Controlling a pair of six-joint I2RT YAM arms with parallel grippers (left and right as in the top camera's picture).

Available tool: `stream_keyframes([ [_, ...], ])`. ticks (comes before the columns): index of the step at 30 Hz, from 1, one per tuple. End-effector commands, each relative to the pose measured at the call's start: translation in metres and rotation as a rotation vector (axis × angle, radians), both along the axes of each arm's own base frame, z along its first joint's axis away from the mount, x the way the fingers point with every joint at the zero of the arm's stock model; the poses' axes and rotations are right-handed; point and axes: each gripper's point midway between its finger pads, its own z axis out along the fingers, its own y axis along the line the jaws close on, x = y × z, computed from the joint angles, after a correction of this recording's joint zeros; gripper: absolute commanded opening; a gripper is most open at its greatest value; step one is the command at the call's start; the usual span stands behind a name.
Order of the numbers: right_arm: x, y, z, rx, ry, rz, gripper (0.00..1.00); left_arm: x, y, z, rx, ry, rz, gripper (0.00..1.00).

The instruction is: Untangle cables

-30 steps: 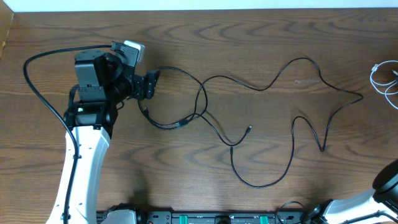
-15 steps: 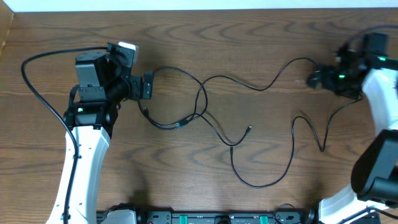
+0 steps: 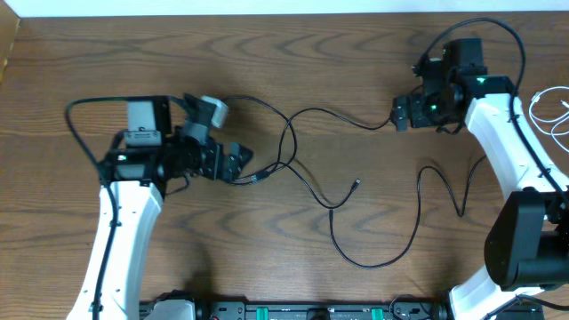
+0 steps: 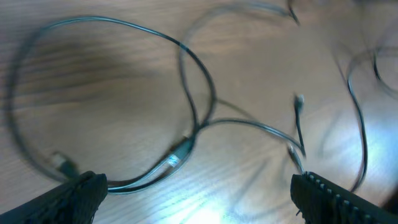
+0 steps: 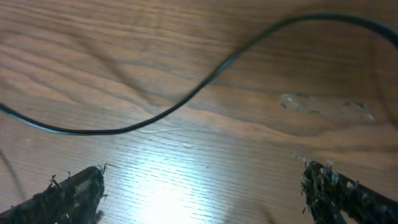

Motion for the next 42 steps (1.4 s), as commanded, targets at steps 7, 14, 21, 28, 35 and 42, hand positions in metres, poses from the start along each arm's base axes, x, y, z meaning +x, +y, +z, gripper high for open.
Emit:
stream_keyframes([
  [7,0.004,0.017,0.005,-0.009,-0.029,0.048,0.99,0.021,-0.027,-0.050,0.235,-0.250,-0.383,0.99],
  [14,0.000,0.016,0.003,-0.013,-0.010,0.054,0.99,0.040,-0.033,-0.092,0.253,-0.234,-0.450,0.99],
  [21,0.003,0.017,0.004,-0.012,-0.023,0.054,0.99,0.033,-0.033,-0.125,0.239,-0.131,-0.465,0.99],
  [28,0.003,0.017,0.004,-0.012,-0.025,0.054,0.99,0.032,-0.033,-0.133,0.236,-0.109,-0.468,0.99],
  [35,0.003,0.017,0.004,-0.012,-0.025,0.053,0.99,0.027,-0.037,-0.144,0.205,-0.074,-0.483,0.99],
  [42,0.003,0.017,0.004,-0.010,-0.024,0.050,0.99,0.025,-0.045,-0.145,0.156,-0.073,-0.498,0.98],
])
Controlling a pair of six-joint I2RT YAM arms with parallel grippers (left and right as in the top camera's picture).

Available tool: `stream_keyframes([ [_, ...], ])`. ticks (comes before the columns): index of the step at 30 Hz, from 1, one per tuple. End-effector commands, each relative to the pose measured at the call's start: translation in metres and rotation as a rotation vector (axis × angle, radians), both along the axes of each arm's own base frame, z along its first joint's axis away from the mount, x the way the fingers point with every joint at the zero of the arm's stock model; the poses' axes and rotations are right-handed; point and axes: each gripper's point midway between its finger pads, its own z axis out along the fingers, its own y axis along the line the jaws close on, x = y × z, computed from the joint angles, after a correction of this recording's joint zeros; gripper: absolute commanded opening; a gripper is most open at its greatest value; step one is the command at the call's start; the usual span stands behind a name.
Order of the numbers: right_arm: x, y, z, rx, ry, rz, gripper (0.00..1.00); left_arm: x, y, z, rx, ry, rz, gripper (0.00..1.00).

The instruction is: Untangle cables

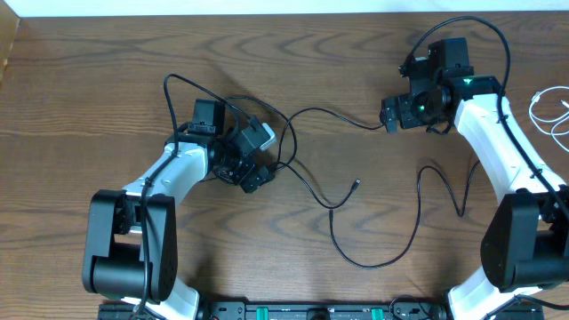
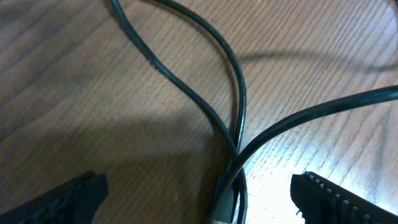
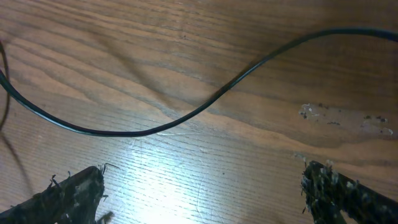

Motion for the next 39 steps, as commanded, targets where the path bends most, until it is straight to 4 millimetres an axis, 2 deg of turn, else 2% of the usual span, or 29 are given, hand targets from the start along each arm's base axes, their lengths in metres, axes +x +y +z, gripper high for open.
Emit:
stream_keyframes([
  [1,0.004,-0.001,0.004,-0.005,-0.013,0.003,0.99,-0.004,-0.007,-0.002,-0.031,0.009,-0.028,0.98],
  [3,0.003,-0.001,0.004,-0.005,-0.013,0.003,0.99,-0.003,-0.007,-0.002,-0.032,0.005,-0.028,0.94],
  [5,0.004,-0.001,0.004,-0.002,-0.012,-0.003,0.99,-0.002,-0.007,-0.002,-0.034,-0.002,-0.028,0.82],
  [6,0.003,0.000,0.003,-0.002,-0.011,-0.003,0.99,-0.001,-0.007,-0.002,-0.034,-0.002,-0.028,0.80],
  [13,0.001,-0.001,0.003,-0.003,-0.003,-0.004,0.99,-0.004,-0.010,-0.021,-0.053,0.045,-0.035,0.80],
  [15,0.001,-0.001,0.003,-0.003,-0.002,-0.004,0.99,-0.005,-0.010,-0.028,-0.050,0.060,-0.034,0.84],
  [18,0.001,-0.001,0.003,-0.003,-0.002,-0.004,0.99,-0.006,-0.010,-0.035,-0.049,0.071,-0.034,0.83],
  [19,0.001,-0.001,0.003,-0.003,-0.002,-0.004,0.99,-0.005,-0.010,-0.036,-0.049,0.068,-0.034,0.75],
  [20,0.001,-0.001,0.003,-0.003,-0.002,-0.004,0.99,-0.003,-0.010,-0.036,-0.050,0.063,-0.034,0.63],
  [21,0.001,-0.001,0.003,-0.003,-0.002,-0.004,0.99,-0.002,-0.011,-0.035,-0.050,0.057,-0.034,0.47],
  [22,0.002,-0.001,0.003,-0.003,-0.003,-0.004,0.99,0.000,-0.011,-0.035,-0.052,0.047,-0.034,0.25],
  [23,0.002,-0.001,0.003,-0.003,-0.004,-0.004,0.99,0.003,-0.011,-0.034,-0.053,0.035,-0.034,0.08],
  [27,0.003,-0.001,0.003,-0.003,-0.009,-0.004,0.99,0.008,-0.012,-0.024,-0.063,0.017,-0.013,0.07],
  [30,0.003,-0.001,0.003,-0.003,-0.009,-0.004,0.99,0.018,-0.013,0.002,-0.088,-0.024,0.036,0.08],
  [33,0.004,-0.001,0.003,-0.003,-0.012,-0.004,0.99,0.026,-0.015,0.047,-0.116,-0.130,0.056,0.07],
  [36,0.004,-0.001,0.003,-0.002,-0.015,-0.004,0.99,0.029,-0.015,0.109,-0.146,-0.300,0.049,0.07],
  [39,0.005,-0.001,0.003,-0.002,-0.015,-0.004,0.99,0.020,-0.014,0.186,-0.182,-0.520,0.038,0.08],
])
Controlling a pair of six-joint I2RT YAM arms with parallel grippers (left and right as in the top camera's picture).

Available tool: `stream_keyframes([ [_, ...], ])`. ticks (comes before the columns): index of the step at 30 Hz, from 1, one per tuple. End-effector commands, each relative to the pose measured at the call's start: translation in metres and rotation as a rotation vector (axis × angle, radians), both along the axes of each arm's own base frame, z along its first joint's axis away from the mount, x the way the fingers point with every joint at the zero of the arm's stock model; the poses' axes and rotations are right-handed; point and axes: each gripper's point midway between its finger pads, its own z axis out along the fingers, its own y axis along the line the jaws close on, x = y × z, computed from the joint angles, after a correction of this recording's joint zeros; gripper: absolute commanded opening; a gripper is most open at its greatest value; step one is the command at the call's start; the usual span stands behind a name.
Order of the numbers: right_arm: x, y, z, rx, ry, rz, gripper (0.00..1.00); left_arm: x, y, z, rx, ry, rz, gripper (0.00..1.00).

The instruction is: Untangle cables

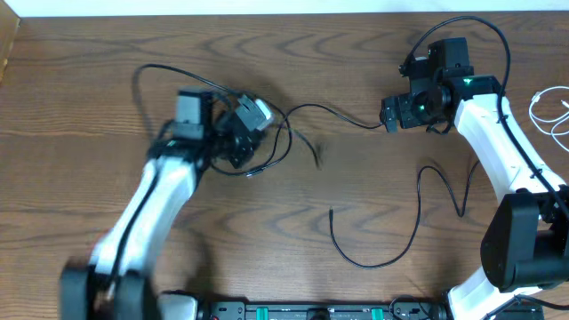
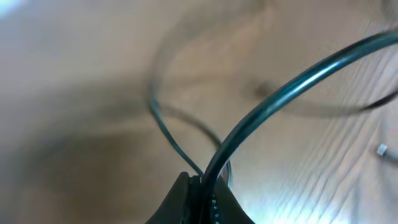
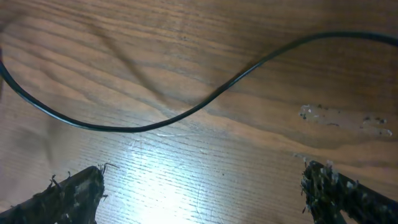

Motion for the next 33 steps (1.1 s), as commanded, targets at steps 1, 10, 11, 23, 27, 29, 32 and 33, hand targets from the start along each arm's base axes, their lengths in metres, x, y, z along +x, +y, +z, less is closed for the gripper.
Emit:
stream_keyframes([
  [1,0.004,-0.001,0.003,-0.003,-0.012,-0.004,0.99,-0.012,0.001,0.092,-0.051,-0.251,0.009,0.07],
  [10,0.006,-0.004,0.003,-0.019,-0.023,-0.011,0.99,-0.086,0.012,0.227,-0.110,-0.694,0.014,0.08],
  [11,0.006,-0.004,0.003,-0.020,-0.023,-0.012,0.99,-0.091,0.013,0.233,-0.112,-0.713,0.013,0.07],
  [23,0.004,-0.002,-0.009,-0.035,-0.008,0.039,0.99,-0.089,0.013,0.212,-0.100,-0.623,0.014,0.34],
  [27,-0.004,0.011,-0.031,-0.062,0.030,0.170,0.99,-0.077,0.011,0.190,-0.087,-0.537,0.014,0.49],
  [29,-0.007,0.019,-0.043,-0.078,0.045,0.231,0.99,-0.069,0.010,0.178,-0.081,-0.494,0.015,0.55],
  [32,-0.009,0.035,-0.060,-0.096,0.063,0.318,0.99,-0.060,0.009,0.163,-0.074,-0.441,0.015,0.56],
  [33,-0.011,0.041,-0.065,-0.100,0.069,0.343,0.99,-0.057,0.008,0.158,-0.072,-0.425,0.015,0.57],
])
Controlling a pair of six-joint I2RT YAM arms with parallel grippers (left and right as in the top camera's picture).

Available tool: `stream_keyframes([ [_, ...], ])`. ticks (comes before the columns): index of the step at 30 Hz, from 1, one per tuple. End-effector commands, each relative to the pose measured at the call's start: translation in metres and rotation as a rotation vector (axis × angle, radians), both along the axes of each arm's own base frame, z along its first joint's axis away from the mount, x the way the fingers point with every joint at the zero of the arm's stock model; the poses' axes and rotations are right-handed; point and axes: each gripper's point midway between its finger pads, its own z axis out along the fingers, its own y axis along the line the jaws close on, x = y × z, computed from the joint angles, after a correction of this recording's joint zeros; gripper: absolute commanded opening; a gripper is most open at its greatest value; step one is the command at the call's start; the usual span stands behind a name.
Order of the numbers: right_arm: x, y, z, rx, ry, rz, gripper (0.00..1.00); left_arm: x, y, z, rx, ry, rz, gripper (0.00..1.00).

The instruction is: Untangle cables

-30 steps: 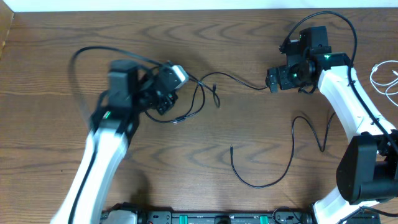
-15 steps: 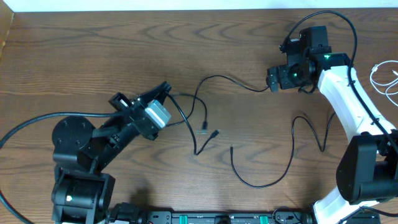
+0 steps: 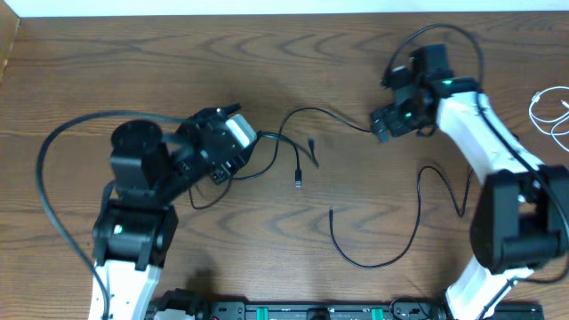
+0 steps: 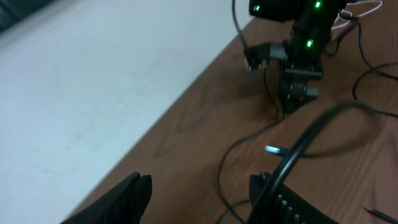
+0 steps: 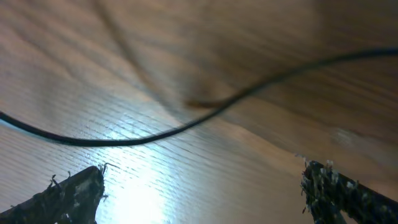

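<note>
A thin black cable (image 3: 329, 113) runs from beside my left gripper (image 3: 233, 162) to my right gripper (image 3: 380, 124); two of its plug ends lie loose near the table's middle (image 3: 298, 182). In the left wrist view my left gripper (image 4: 202, 183) is open and tilted up, and a black cable (image 4: 305, 140) leans along its right finger (image 4: 273, 193). My right gripper (image 5: 202, 177) is open just over the table, with the cable (image 5: 186, 124) lying on the wood beyond its fingertips. A second black cable (image 3: 391, 253) curves across the front right.
A white cable (image 3: 551, 111) lies at the table's right edge. The right arm (image 4: 298, 50) shows in the left wrist view across the brown table (image 3: 293, 53). The left arm's own black lead (image 3: 53, 178) arcs wide at the left.
My left gripper was shut on the black cable; now it is open, tilted up, with the cable resting against one finger. The cable's plug ends lie farther right. My right gripper sits slightly left.
My left gripper hung open above the looped tangle left of centre, then sat open low over the crossing strands. Then it was shut on a strand and the loops had drawn up toward it. Now it is open and the ends lie apart. My right gripper stayed open.
</note>
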Motion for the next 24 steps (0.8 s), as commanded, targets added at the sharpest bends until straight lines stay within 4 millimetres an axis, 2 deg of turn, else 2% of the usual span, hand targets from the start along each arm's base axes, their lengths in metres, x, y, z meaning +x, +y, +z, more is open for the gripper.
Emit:
stream_keyframes([
  [1,-0.011,0.026,-0.026,-0.024,0.036,0.162,0.99,0.009,-0.001,-0.010,0.003,0.044,0.006,0.57],
  [7,-0.016,0.053,-0.048,-0.064,0.048,0.241,0.99,0.020,-0.002,-0.040,0.019,0.153,0.006,0.58],
  [13,-0.008,0.058,-0.054,-0.156,0.001,0.256,0.99,0.023,-0.003,-0.059,0.029,0.225,0.006,0.63],
  [18,-0.003,0.060,-0.053,-0.149,-0.021,0.243,0.97,0.023,-0.003,-0.063,0.031,0.239,0.006,0.80],
  [19,-0.002,0.061,-0.053,-0.149,-0.024,0.243,0.88,0.023,-0.003,-0.063,0.031,0.240,0.006,0.81],
  [22,-0.001,0.057,-0.053,-0.164,-0.027,0.236,0.17,0.022,-0.003,-0.064,0.031,0.243,0.006,0.84],
  [23,-0.001,0.055,-0.053,-0.174,-0.028,0.232,0.01,0.022,-0.003,-0.064,0.031,0.244,0.006,0.84],
  [24,0.000,0.053,-0.053,-0.185,-0.026,0.217,0.01,0.022,-0.002,-0.064,0.031,0.245,0.006,0.84],
])
